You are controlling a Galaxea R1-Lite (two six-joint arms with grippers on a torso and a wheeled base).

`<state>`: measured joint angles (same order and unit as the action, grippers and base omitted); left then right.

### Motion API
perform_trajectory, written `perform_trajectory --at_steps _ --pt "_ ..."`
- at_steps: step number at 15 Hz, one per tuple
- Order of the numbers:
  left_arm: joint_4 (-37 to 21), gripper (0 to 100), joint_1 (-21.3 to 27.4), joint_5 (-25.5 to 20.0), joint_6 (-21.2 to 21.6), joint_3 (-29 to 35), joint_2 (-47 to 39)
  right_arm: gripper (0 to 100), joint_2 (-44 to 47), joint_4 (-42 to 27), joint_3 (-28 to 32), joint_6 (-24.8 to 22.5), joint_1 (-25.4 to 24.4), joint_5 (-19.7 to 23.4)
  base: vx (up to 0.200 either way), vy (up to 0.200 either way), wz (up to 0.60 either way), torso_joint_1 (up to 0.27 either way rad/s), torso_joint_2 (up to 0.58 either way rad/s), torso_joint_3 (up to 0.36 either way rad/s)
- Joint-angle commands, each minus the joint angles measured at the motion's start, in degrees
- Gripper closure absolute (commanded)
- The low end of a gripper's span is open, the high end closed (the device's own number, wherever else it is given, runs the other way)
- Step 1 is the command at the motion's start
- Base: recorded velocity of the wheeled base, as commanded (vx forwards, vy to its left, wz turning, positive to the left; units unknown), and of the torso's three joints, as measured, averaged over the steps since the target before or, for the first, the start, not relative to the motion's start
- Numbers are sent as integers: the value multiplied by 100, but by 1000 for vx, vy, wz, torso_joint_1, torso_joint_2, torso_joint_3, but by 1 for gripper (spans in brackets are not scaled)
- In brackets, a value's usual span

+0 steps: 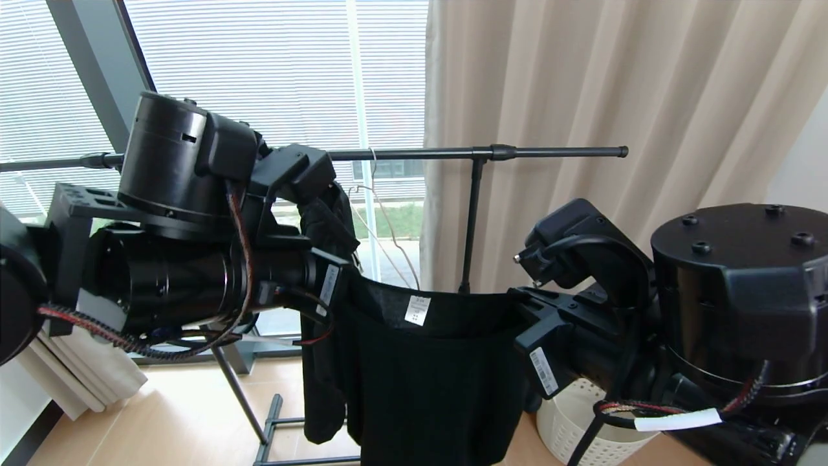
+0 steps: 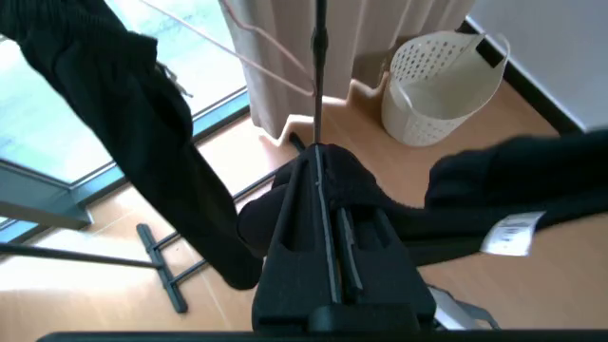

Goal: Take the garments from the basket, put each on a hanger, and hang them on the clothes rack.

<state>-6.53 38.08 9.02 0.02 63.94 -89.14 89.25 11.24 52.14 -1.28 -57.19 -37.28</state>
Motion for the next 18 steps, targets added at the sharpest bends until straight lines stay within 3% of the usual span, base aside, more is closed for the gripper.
perform_trajectory --at_steps 1,4,7,11,14,18 --pt "-94 100 164 109 6 -672 371 100 348 10 385 -4 278 45 0 0 0 0 0 0" --pt "-94 100 349 126 -161 -1191 670 100 831 36 947 -276 647 98 0 0 0 0 0 0" --pt "-102 100 867 117 -785 -1244 634 100 1086 159 1466 -663 753 494 0 0 0 0 0 0" --pt "-58 100 1491 56 -1787 -1173 239 100 1780 168 2292 -645 735 599 0 0 0 0 0 0" --pt "73 100 1676 -181 -2402 -830 19 100 2123 177 2670 -522 595 617 0 0 0 0 0 0" --pt "117 100 1825 -252 -2868 -409 -359 100 2369 142 3092 -101 507 617 0 0 0 0 0 0"
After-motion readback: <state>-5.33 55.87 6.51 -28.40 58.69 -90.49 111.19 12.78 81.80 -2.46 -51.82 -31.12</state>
